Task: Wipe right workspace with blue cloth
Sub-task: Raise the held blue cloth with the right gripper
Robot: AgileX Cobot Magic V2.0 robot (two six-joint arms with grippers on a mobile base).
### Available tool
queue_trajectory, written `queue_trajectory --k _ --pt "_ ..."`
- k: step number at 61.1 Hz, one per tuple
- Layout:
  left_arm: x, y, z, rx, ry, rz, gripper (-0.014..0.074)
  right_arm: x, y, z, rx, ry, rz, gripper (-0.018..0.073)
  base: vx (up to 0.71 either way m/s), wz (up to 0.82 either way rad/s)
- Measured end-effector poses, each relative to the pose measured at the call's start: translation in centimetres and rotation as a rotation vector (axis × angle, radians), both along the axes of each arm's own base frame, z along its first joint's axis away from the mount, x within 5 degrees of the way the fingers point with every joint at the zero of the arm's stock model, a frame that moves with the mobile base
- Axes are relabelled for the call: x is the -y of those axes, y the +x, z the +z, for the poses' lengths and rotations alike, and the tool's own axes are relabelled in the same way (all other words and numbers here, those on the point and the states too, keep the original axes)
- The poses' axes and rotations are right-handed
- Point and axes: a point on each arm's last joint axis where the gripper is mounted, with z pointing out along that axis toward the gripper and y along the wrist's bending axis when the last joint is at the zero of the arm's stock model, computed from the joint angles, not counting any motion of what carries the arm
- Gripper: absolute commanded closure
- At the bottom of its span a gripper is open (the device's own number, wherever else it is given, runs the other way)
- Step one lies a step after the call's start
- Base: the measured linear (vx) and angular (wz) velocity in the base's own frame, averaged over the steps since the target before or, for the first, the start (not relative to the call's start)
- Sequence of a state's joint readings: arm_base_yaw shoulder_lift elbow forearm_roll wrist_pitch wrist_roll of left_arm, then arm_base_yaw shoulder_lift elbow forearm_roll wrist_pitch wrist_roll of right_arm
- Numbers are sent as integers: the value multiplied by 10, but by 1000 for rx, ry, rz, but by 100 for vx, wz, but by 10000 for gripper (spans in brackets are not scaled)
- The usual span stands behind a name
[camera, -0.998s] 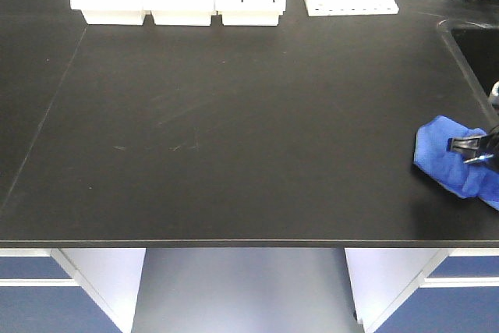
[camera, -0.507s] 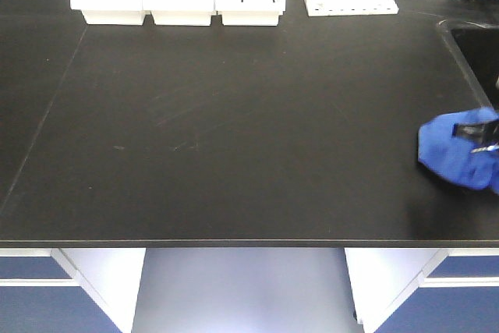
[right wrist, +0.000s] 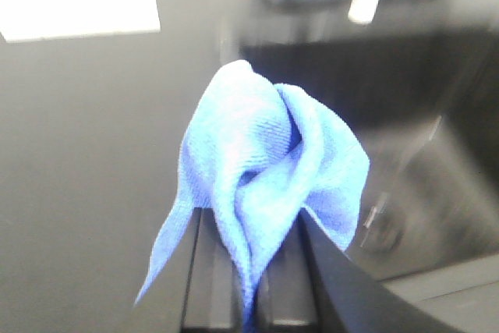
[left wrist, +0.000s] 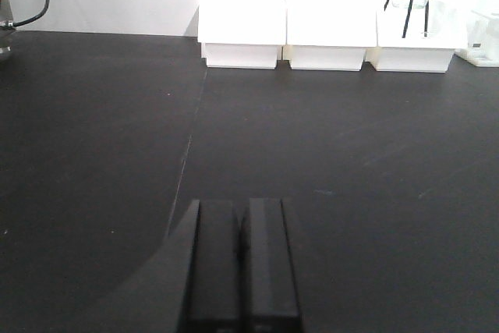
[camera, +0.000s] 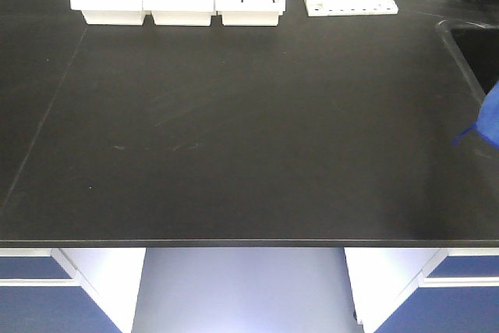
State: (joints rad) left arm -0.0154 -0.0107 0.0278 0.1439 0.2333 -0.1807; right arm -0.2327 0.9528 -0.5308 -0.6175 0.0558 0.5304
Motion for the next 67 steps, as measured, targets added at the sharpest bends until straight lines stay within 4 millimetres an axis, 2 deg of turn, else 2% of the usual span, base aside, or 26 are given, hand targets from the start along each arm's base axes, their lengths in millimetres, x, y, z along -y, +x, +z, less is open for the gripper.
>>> queue_trajectory --k 12,25,67 --pt "0 0 0 0 0 0 602 -8 -37 -15 23 -18 -1 561 0 0" --pt "0 0 0 0 0 0 602 -13 -60 -21 69 -35 -7 559 0 0" --pt "0 0 0 0 0 0 602 -13 -61 -22 67 -35 -9 559 0 0"
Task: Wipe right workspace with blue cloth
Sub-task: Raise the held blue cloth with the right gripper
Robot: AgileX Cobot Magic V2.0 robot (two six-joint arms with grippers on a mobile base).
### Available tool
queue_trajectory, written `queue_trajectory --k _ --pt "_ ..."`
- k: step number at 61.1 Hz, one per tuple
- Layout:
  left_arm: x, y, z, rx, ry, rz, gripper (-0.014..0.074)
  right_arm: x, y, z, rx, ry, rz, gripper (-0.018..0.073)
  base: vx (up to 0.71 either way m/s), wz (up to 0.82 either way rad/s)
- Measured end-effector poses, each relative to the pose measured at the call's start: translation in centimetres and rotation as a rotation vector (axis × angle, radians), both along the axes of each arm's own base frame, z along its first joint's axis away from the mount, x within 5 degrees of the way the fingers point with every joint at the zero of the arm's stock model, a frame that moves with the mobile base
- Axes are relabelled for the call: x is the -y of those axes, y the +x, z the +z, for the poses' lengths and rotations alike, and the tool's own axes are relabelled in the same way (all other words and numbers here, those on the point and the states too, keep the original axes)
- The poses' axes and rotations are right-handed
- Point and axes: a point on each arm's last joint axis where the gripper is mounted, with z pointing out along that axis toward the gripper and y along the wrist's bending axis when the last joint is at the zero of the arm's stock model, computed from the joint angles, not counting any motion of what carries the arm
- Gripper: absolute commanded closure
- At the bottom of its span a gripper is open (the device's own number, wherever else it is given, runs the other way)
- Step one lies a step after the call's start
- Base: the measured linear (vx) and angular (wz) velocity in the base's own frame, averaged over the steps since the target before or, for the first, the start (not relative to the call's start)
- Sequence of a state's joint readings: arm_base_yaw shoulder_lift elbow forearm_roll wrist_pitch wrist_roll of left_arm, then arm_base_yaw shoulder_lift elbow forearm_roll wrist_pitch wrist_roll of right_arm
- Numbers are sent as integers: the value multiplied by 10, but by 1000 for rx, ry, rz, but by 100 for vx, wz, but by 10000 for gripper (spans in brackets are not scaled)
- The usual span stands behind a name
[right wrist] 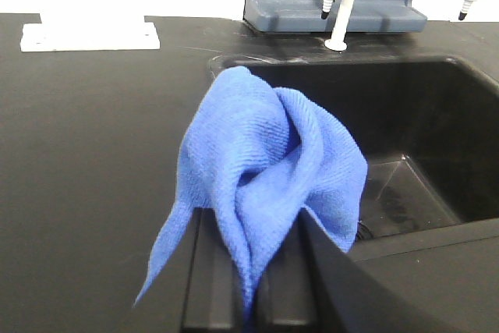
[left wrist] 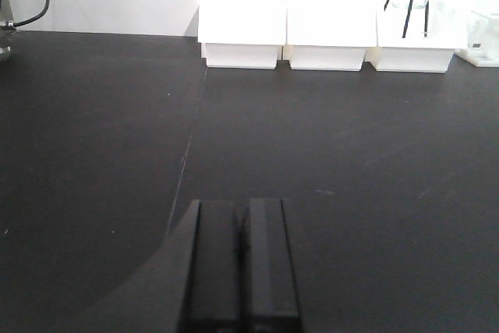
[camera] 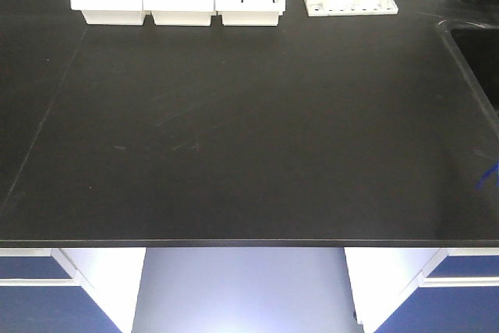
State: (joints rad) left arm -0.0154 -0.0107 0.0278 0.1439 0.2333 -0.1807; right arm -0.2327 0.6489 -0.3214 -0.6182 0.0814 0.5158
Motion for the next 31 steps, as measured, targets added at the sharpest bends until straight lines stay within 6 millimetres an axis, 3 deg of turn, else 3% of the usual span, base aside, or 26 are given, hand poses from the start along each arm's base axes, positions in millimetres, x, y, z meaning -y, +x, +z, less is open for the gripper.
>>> queue_trajectory --k 31 --pt "0 0 0 0 0 0 602 0 0 0 0 -1 0 559 -1 0"
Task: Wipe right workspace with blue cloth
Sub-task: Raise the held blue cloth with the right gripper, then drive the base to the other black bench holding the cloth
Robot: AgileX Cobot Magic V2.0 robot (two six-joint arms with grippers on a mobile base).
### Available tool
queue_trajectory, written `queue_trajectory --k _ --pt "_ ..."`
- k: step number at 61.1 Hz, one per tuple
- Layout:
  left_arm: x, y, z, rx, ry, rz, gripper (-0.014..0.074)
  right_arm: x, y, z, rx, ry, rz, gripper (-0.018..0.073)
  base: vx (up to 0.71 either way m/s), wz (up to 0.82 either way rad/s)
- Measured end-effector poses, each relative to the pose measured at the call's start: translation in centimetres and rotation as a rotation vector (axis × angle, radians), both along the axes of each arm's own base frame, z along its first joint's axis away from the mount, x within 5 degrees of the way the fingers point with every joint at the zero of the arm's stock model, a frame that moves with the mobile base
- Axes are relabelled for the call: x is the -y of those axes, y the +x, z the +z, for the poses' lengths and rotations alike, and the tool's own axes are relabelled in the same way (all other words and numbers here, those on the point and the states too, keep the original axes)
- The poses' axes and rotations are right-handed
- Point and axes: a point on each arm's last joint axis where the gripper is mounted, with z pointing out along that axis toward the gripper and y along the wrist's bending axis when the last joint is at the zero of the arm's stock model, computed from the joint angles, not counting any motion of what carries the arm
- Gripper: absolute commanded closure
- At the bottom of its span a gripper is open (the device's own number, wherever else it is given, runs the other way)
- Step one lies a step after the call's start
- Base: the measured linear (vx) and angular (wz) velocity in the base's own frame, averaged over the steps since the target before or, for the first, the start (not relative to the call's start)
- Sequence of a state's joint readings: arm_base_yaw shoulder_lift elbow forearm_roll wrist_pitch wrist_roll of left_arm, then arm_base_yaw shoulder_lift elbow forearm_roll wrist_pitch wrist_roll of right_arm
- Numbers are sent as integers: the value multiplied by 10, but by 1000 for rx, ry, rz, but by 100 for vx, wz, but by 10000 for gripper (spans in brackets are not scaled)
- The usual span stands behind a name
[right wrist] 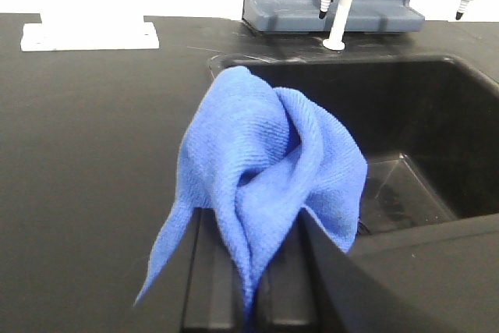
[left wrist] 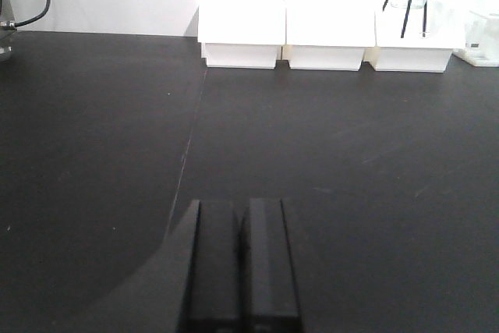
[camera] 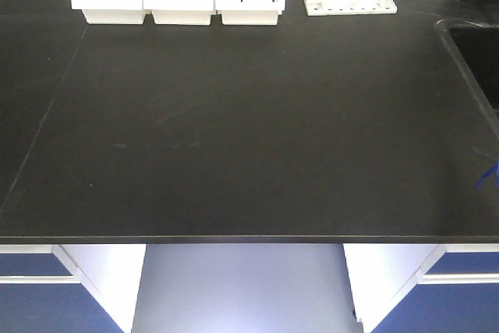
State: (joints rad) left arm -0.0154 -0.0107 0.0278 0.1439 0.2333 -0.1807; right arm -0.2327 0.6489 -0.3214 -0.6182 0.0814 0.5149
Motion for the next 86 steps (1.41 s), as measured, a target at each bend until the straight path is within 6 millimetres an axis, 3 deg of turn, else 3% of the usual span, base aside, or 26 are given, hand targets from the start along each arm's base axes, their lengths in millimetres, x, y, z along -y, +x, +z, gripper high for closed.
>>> queue_trajectory --k 86 --pt "0 0 0 -1 0 0 602 0 0 0 -1 -2 1 559 -26 1"
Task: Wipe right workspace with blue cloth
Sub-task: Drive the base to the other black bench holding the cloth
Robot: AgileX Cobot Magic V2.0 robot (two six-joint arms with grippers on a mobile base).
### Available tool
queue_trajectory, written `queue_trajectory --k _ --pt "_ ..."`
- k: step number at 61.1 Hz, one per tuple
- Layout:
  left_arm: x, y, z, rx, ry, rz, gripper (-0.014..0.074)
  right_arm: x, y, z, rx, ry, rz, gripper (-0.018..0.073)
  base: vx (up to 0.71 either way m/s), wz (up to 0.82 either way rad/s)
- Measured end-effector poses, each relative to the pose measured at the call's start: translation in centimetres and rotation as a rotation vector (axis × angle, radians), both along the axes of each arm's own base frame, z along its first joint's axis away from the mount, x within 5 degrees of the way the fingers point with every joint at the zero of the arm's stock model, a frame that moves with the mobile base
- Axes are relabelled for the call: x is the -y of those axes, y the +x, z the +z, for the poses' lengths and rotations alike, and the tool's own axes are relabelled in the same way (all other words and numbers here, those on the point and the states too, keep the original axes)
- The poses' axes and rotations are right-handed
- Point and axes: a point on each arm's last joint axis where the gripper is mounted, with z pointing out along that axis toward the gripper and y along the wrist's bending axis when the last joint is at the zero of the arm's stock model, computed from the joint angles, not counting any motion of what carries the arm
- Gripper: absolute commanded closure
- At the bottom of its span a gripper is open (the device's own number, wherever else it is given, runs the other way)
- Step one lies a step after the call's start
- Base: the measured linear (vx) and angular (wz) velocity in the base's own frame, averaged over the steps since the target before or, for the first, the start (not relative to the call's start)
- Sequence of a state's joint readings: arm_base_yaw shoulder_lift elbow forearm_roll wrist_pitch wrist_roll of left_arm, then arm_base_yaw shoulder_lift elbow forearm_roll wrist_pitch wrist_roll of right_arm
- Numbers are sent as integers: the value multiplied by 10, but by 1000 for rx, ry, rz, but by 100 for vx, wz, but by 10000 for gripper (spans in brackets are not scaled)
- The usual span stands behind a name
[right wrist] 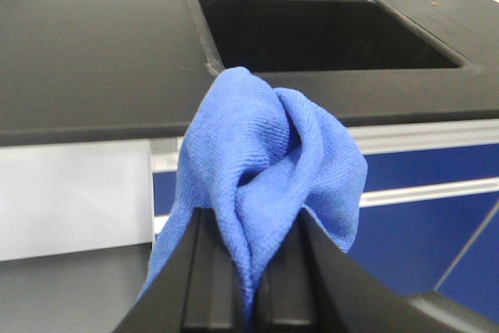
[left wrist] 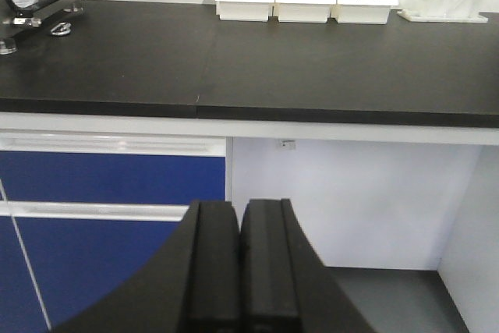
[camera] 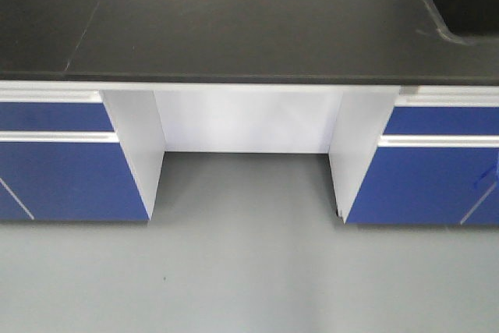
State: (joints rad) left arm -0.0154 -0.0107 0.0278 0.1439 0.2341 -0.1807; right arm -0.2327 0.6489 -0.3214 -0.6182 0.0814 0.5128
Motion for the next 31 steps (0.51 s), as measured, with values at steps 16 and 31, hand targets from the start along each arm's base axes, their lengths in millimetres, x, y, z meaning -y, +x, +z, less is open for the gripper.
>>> queue_trajectory --k 16,31 --pt "0 0 0 0 0 0 602 0 0 0 0 0 0 559 -33 -2" --pt "0 0 0 0 0 0 602 0 0 0 0 0 0 559 -32 -8"
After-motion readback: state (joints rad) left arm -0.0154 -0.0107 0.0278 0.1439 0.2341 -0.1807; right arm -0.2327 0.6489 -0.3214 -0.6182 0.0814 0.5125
